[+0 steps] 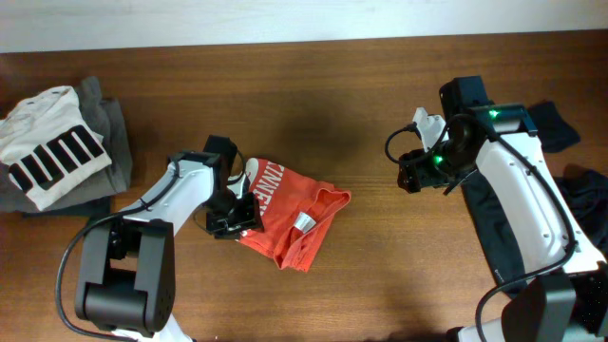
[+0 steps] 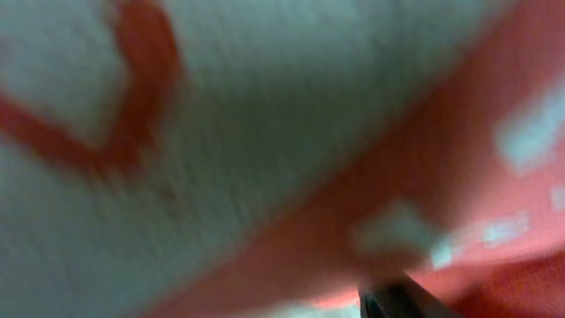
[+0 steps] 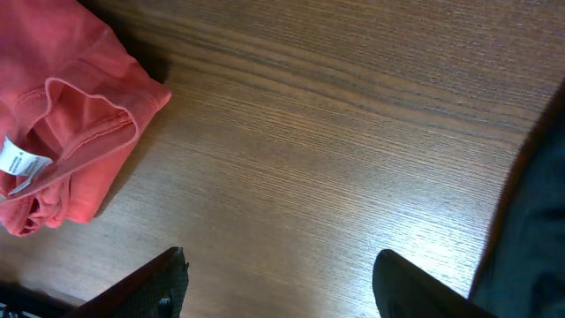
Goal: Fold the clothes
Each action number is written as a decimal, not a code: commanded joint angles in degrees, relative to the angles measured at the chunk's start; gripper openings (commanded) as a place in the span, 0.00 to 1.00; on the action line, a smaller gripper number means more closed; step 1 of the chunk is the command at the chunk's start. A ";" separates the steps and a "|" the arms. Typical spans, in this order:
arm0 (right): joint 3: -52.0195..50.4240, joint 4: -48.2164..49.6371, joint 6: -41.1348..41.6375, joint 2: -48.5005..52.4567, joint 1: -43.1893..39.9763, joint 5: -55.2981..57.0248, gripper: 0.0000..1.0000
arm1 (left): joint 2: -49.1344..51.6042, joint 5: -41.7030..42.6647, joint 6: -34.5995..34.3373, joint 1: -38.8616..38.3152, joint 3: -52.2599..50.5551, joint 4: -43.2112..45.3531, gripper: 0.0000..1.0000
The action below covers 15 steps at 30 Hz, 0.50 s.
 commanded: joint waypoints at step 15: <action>-0.24 -1.75 -0.57 0.31 -0.11 -1.11 0.72 | -0.59 -7.87 1.66 10.67 6.67 18.29 0.59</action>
